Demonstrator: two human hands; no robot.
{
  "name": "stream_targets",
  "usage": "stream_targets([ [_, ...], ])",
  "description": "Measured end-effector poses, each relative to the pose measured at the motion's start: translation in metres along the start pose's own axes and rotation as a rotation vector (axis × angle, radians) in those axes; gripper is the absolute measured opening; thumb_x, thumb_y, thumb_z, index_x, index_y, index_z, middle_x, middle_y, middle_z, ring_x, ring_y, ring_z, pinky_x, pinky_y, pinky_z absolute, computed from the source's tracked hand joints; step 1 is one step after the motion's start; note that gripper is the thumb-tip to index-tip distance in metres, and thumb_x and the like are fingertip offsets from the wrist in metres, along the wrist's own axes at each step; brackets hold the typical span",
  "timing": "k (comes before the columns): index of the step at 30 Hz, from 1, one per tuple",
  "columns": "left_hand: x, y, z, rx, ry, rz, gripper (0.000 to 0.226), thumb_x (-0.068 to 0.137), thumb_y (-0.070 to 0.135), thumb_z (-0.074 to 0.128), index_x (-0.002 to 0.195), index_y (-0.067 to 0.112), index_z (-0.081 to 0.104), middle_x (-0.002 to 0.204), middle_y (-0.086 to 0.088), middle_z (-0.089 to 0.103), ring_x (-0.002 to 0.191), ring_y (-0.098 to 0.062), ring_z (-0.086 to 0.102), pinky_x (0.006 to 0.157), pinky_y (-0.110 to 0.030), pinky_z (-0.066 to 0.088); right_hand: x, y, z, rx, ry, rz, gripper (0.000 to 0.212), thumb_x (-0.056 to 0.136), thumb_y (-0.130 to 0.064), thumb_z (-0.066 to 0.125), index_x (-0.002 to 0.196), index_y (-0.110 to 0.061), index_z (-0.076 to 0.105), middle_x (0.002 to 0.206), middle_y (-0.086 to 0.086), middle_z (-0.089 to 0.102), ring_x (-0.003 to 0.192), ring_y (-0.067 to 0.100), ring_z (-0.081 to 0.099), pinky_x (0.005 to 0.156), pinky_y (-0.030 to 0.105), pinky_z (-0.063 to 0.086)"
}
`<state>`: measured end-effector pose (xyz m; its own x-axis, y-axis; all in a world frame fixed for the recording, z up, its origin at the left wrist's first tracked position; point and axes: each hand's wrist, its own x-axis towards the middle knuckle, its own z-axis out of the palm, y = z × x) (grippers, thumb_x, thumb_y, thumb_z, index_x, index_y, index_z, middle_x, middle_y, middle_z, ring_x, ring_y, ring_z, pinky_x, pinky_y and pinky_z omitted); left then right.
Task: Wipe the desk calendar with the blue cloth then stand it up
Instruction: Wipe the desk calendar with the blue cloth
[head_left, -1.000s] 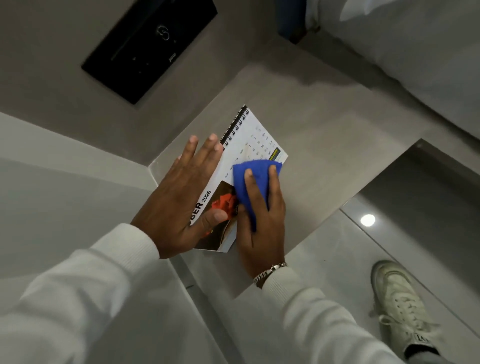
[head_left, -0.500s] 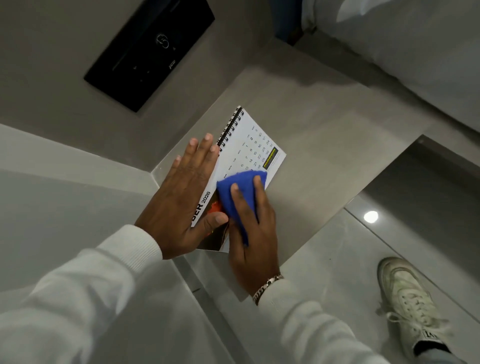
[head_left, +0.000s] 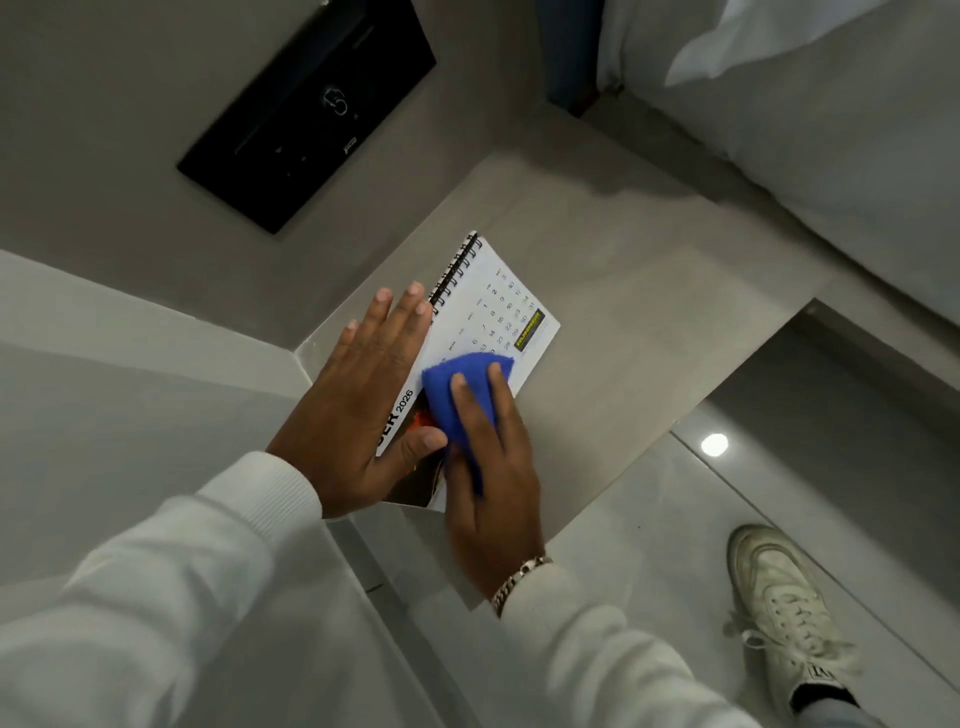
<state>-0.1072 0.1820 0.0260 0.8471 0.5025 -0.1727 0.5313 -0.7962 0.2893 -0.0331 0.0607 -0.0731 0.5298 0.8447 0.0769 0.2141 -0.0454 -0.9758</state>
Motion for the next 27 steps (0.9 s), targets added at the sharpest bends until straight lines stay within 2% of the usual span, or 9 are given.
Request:
stream_targets([
  [3, 0.0, 0.0, -0.001, 0.011, -0.017, -0.003, 0.088, 0.088, 0.069, 0.026, 0.152, 0.016, -0.003, 0.164, -0.007, 0.0, 0.151, -0.021, -0.004, 0.121, -0.053, 0.01, 0.038, -0.011, -0.008, -0.004, 0.108, 0.009, 0.058, 0.099, -0.02, 0.044, 0.147, -0.042, 0.02, 0.163, -0.003, 0.013, 0.146, 0.004, 0.013, 0.118, 0.031, 0.024],
  [6, -0.002, 0.003, 0.001, 0.009, -0.017, 0.0, 0.087, 0.088, 0.07, 0.027, 0.152, 0.02, -0.005, 0.164, -0.004, -0.002, 0.151, -0.019, -0.006, 0.121, -0.047, 0.006, 0.07, -0.008, -0.025, -0.032, 0.176, 0.15, 0.057, 0.099, -0.012, 0.044, 0.145, -0.038, 0.021, 0.163, 0.006, 0.017, 0.143, 0.019, 0.029, 0.114, 0.038, 0.037],
  [8, -0.001, 0.004, 0.002, 0.016, -0.018, -0.002, 0.086, 0.088, 0.07, 0.027, 0.152, 0.023, -0.006, 0.164, -0.002, -0.002, 0.151, -0.02, -0.005, 0.121, -0.048, 0.007, 0.07, -0.004, -0.03, -0.067, 0.176, 0.243, 0.056, 0.099, -0.008, 0.044, 0.148, -0.027, 0.025, 0.162, 0.011, 0.02, 0.141, 0.026, 0.034, 0.111, 0.017, 0.036],
  [10, -0.001, 0.004, 0.003, 0.035, -0.021, -0.003, 0.085, 0.088, 0.069, 0.028, 0.152, 0.023, -0.005, 0.164, -0.003, -0.001, 0.151, -0.021, -0.004, 0.121, -0.049, 0.009, 0.055, -0.005, -0.03, -0.06, 0.145, 0.298, 0.058, 0.094, 0.001, 0.048, 0.147, -0.016, 0.032, 0.158, 0.015, 0.029, 0.141, 0.027, 0.034, 0.102, -0.007, 0.016],
  [11, -0.001, 0.004, 0.002, 0.042, -0.024, -0.005, 0.086, 0.088, 0.068, 0.03, 0.152, 0.022, -0.004, 0.164, -0.004, 0.0, 0.151, -0.021, -0.004, 0.121, -0.05, 0.01, 0.045, -0.008, -0.029, -0.035, 0.116, 0.318, 0.059, 0.091, 0.005, 0.05, 0.145, -0.014, 0.036, 0.156, 0.015, 0.034, 0.142, 0.028, 0.035, 0.104, -0.006, 0.014],
  [13, -0.002, 0.005, 0.001, 0.048, -0.035, -0.009, 0.087, 0.089, 0.065, 0.032, 0.153, 0.018, -0.003, 0.165, -0.004, -0.001, 0.151, -0.022, -0.003, 0.121, -0.051, 0.011, 0.025, -0.014, -0.031, 0.066, 0.039, 0.371, 0.064, 0.084, 0.013, 0.052, 0.141, -0.015, 0.045, 0.149, 0.011, 0.044, 0.14, 0.027, 0.041, 0.117, 0.019, 0.027],
  [15, -0.002, 0.008, -0.001, 0.065, -0.046, -0.021, 0.085, 0.09, 0.065, 0.03, 0.153, 0.017, -0.002, 0.165, -0.005, 0.0, 0.151, -0.023, -0.002, 0.12, -0.053, 0.015, 0.009, -0.027, -0.041, 0.188, -0.085, 0.442, 0.065, 0.081, 0.016, 0.051, 0.136, -0.02, 0.05, 0.142, 0.002, 0.05, 0.133, 0.022, 0.048, 0.114, 0.038, 0.038],
  [21, -0.001, 0.021, -0.007, 0.171, -0.113, -0.05, 0.079, 0.093, 0.062, 0.025, 0.153, 0.017, 0.0, 0.165, -0.005, 0.005, 0.151, -0.025, 0.001, 0.118, -0.056, 0.022, 0.026, -0.041, -0.111, 0.212, -0.306, 0.487, 0.061, 0.084, 0.019, 0.049, 0.127, -0.023, 0.053, 0.137, -0.003, 0.053, 0.129, 0.019, 0.052, 0.108, 0.02, 0.04],
  [27, 0.001, 0.037, -0.01, 0.208, -0.089, -0.149, 0.072, 0.093, 0.058, 0.026, 0.153, 0.02, 0.01, 0.163, 0.001, 0.012, 0.151, -0.026, 0.007, 0.117, -0.054, 0.02, 0.115, -0.029, -0.193, -0.372, -0.365, 0.216, 0.059, 0.081, 0.01, 0.056, 0.136, -0.012, 0.053, 0.143, 0.017, 0.052, 0.122, 0.038, 0.057, 0.103, 0.031, 0.043],
])
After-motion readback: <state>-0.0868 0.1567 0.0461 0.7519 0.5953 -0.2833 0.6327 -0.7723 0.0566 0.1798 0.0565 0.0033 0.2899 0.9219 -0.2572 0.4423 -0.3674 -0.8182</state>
